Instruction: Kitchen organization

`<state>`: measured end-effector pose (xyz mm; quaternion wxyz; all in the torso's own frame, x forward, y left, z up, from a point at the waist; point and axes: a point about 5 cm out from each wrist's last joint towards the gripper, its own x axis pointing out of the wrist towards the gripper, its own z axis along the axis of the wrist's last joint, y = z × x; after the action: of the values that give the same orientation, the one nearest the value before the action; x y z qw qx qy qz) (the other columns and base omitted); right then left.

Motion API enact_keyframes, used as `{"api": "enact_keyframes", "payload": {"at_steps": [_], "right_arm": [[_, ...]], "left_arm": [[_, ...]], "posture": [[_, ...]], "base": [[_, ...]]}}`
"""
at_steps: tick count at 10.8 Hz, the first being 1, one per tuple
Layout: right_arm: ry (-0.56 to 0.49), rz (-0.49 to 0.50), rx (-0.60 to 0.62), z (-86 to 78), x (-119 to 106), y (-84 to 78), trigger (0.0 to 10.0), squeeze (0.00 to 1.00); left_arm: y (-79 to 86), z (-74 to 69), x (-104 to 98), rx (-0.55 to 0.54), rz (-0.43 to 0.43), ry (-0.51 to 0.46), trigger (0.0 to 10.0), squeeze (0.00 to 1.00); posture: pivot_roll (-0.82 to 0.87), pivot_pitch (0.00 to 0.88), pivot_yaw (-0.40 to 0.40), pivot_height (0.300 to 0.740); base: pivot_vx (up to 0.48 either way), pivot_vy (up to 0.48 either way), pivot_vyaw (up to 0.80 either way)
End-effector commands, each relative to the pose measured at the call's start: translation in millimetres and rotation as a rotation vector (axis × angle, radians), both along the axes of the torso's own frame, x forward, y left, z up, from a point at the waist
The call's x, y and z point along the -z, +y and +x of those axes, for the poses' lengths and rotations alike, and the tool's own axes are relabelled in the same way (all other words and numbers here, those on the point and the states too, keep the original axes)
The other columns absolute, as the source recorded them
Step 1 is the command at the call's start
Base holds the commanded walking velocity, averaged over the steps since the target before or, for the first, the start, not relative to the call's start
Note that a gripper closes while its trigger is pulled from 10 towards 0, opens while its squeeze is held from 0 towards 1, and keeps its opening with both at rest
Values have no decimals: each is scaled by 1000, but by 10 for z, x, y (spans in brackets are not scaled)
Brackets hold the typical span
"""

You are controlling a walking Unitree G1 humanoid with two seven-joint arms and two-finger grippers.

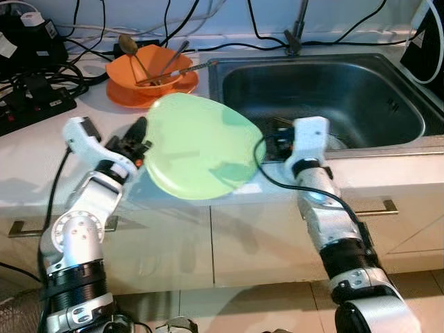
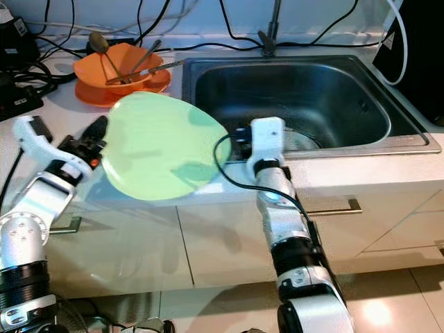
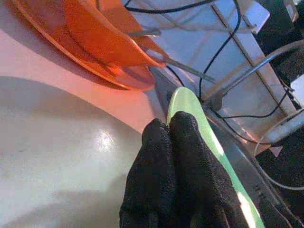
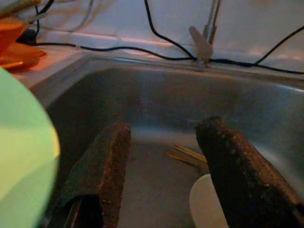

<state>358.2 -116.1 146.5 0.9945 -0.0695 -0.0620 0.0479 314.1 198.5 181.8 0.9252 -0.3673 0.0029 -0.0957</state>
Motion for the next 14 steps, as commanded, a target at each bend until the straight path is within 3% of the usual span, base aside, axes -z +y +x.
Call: {"api": "enact_keyframes", "payload": {"at_steps": [1, 8, 11, 14], "right_arm": [[93, -46, 15, -20, 176, 7, 10000, 0], [221, -241, 164, 58, 221, -249, 10000, 0], [281, -267, 10, 44, 284, -50, 10000, 0], [321, -308, -62, 23, 317, 73, 10000, 0]], "left_arm": [[-14, 6, -56, -1, 25, -13, 10000, 0], [47, -14, -123, -17, 43, -30, 10000, 0], [14, -17, -130, -6, 45, -33, 10000, 0], [-13, -11, -157, 8, 53, -42, 10000, 0]], "posture": [[122, 68, 34, 740], [127, 72, 23, 740], [129, 72, 17, 740], [131, 75, 18, 740]], "base": [[0, 0, 0], [0, 0, 0], [0, 0, 0], [0, 0, 0]]}}
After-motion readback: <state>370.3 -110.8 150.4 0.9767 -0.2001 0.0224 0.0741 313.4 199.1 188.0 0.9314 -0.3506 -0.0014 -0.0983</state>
